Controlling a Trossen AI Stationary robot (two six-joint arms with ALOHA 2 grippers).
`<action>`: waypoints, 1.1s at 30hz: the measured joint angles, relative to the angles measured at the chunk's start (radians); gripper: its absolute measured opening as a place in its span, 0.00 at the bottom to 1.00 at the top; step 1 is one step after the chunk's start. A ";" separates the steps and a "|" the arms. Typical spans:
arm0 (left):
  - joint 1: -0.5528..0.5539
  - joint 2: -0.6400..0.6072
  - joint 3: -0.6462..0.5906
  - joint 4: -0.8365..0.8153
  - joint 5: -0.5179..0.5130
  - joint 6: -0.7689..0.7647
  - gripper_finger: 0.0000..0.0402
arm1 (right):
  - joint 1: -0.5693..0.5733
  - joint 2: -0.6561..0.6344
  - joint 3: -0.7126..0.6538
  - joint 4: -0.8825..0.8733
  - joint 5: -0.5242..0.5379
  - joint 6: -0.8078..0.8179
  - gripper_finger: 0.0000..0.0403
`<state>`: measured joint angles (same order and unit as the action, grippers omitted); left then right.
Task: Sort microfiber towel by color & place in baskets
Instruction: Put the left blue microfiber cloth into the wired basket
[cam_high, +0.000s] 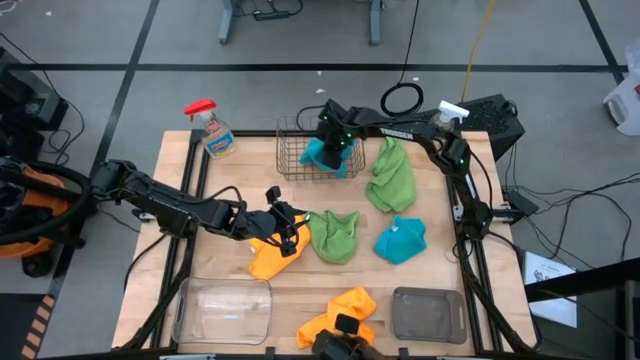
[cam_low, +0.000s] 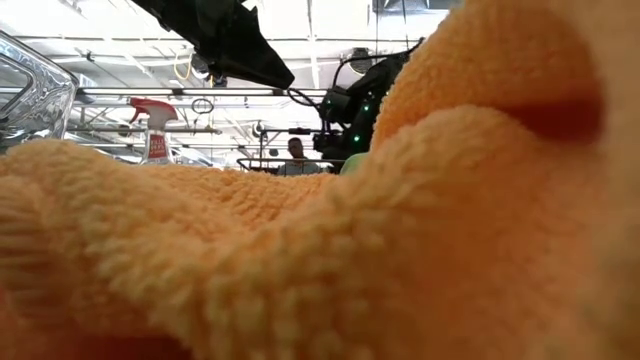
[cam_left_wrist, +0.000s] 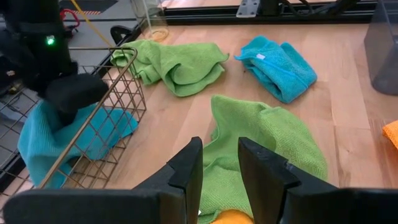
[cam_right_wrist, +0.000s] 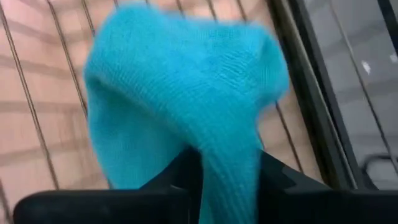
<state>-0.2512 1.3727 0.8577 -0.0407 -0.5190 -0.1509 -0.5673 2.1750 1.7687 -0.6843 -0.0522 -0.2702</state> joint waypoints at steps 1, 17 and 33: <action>0.000 0.000 0.000 0.000 0.000 0.000 0.27 | 0.004 -0.004 0.000 -0.002 0.024 0.001 0.22; 0.000 0.000 0.000 -0.006 0.000 0.001 0.27 | 0.033 -0.075 0.001 -0.004 0.046 0.017 0.09; 0.000 0.000 0.000 -0.011 0.000 0.002 0.27 | 0.010 0.065 0.001 0.024 -0.088 0.036 0.01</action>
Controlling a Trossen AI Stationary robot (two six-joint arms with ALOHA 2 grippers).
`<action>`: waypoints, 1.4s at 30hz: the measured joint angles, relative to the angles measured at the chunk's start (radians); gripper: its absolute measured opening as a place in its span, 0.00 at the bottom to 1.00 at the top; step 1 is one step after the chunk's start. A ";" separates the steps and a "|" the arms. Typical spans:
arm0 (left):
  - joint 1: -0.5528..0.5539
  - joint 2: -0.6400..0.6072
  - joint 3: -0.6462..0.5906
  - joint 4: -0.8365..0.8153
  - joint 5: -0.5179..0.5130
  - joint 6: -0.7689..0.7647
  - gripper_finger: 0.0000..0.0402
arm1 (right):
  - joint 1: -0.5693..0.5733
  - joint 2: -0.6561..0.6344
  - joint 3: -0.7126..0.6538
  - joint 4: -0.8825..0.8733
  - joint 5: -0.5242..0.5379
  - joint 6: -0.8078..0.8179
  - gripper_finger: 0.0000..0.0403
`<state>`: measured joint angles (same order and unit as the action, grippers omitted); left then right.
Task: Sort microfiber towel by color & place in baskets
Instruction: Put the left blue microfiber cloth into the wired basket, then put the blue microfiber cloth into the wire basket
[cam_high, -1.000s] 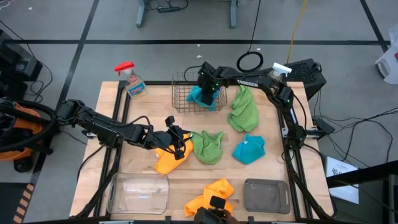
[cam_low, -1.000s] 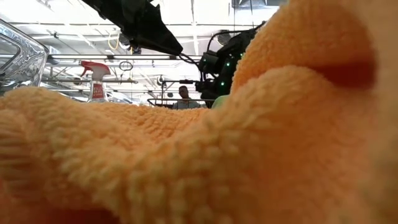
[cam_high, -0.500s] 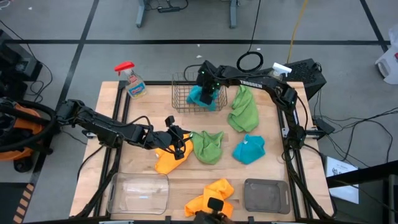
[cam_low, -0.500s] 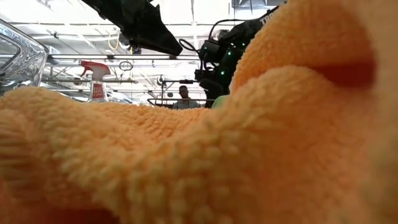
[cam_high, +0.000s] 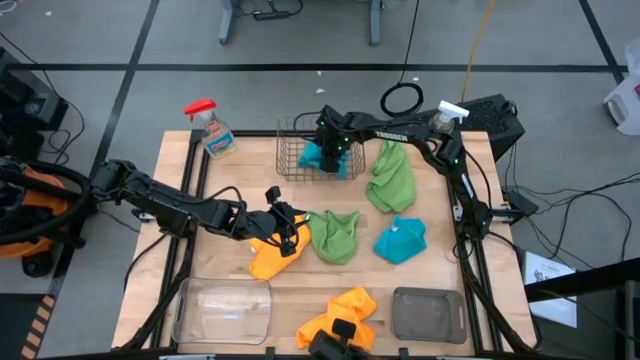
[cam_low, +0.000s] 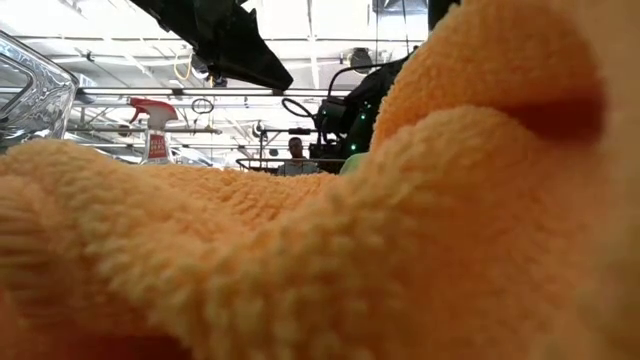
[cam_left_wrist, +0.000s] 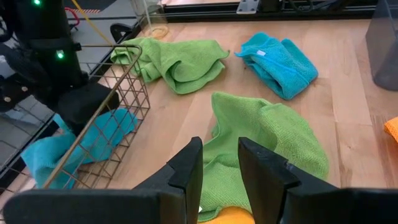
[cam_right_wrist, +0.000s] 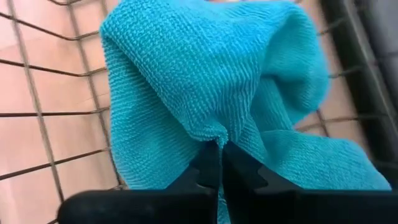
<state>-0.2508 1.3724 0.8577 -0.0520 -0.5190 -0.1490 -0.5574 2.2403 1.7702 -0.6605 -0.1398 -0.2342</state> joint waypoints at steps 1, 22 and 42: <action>0.000 0.000 0.000 0.000 0.000 0.000 0.27 | 0.000 0.002 0.000 -0.003 -0.013 0.004 0.01; 0.001 0.000 0.000 -0.006 0.000 0.000 0.27 | -0.006 -0.195 -0.002 -0.133 0.093 0.019 0.46; 0.000 0.000 0.000 0.045 0.120 0.011 0.27 | 0.387 -0.695 -0.001 -0.751 0.375 0.462 0.55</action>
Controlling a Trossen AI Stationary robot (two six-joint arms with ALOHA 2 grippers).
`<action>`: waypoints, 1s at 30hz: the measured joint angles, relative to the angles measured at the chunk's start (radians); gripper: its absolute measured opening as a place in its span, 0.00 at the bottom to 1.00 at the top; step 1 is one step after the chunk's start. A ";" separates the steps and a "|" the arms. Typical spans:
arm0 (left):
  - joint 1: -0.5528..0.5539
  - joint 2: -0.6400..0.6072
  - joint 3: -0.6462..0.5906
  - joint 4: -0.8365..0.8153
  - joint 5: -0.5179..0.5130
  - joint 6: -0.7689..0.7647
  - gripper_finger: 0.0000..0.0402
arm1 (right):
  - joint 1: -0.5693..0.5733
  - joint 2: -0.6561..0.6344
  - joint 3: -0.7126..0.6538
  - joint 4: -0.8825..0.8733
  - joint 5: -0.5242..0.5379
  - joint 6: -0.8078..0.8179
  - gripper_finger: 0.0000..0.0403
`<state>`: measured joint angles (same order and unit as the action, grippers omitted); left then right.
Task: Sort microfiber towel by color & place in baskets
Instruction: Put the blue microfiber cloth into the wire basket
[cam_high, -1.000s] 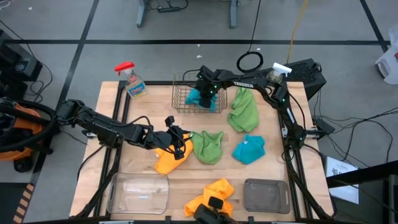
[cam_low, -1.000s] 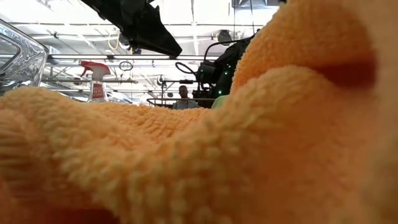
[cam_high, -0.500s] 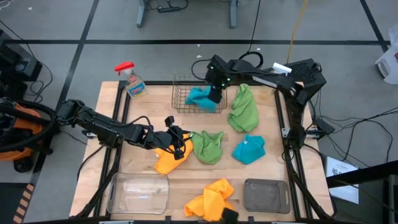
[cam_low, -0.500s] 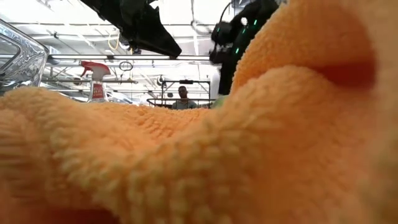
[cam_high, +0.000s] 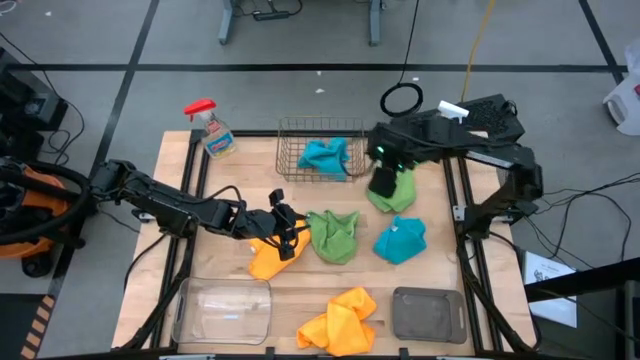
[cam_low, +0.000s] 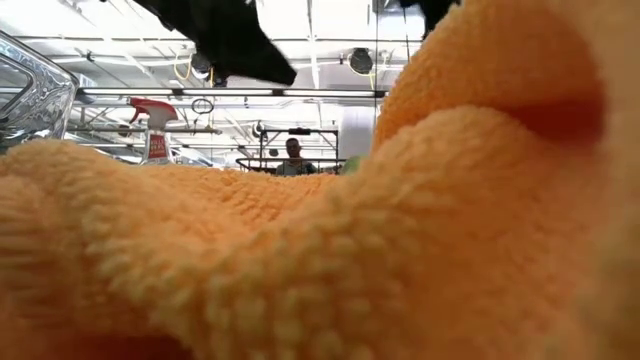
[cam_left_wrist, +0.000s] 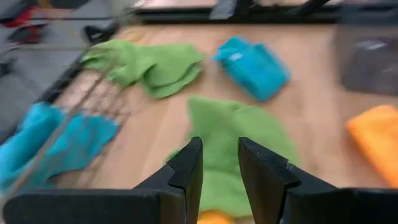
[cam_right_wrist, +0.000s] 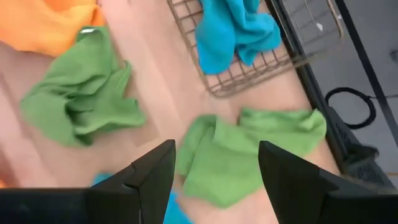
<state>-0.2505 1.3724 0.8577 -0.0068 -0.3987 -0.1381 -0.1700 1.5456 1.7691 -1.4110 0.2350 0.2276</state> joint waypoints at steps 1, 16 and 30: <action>0.000 0.000 0.000 0.017 0.018 0.011 0.27 | 0.025 -0.015 0.000 -0.016 0.012 0.031 0.55; -0.005 0.000 0.000 0.052 0.080 0.023 0.27 | 0.466 -0.068 -0.242 -0.065 0.152 0.414 0.55; -0.005 0.000 0.000 0.053 0.080 0.021 0.27 | 0.612 -0.067 -0.711 0.352 0.099 0.471 0.55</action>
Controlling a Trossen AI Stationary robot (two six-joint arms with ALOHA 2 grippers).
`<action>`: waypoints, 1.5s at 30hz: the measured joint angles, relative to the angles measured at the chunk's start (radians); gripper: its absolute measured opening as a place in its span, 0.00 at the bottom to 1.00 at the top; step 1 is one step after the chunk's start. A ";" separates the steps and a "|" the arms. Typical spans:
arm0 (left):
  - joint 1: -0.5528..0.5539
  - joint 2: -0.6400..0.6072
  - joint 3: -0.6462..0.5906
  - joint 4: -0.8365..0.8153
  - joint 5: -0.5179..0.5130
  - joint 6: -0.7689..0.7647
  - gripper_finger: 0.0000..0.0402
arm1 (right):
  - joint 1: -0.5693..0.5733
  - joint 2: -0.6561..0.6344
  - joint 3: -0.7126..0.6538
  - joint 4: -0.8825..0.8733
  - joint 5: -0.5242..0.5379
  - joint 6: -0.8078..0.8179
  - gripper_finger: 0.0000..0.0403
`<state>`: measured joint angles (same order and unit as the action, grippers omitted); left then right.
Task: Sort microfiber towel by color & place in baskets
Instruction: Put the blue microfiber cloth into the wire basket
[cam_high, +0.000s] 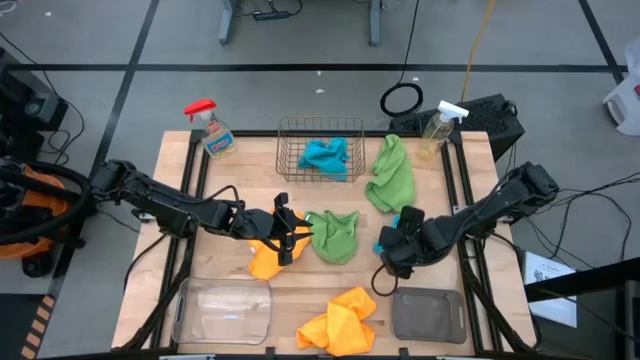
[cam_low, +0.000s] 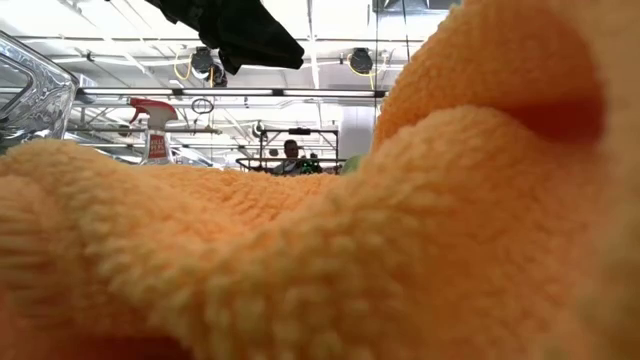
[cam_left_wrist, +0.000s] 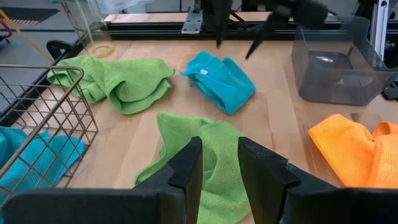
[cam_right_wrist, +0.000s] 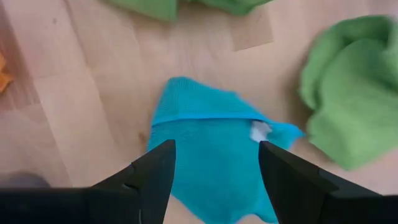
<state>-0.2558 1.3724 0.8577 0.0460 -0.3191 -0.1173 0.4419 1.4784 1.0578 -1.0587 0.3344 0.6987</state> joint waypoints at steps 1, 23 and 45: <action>0.000 0.000 0.000 0.000 0.000 0.000 0.27 | 0.000 0.000 -0.025 0.028 -0.002 -0.001 0.56; 0.000 0.000 0.000 -0.002 0.000 -0.003 0.27 | -0.002 0.000 -0.348 0.352 0.005 0.059 0.68; 0.000 0.098 -0.001 0.153 0.000 0.053 0.27 | -0.002 -0.001 -0.437 0.567 -0.006 0.075 0.03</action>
<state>-0.2554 1.4704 0.8570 0.1989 -0.3195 -0.0647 0.4397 1.4773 0.6209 -0.4912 0.3282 0.7734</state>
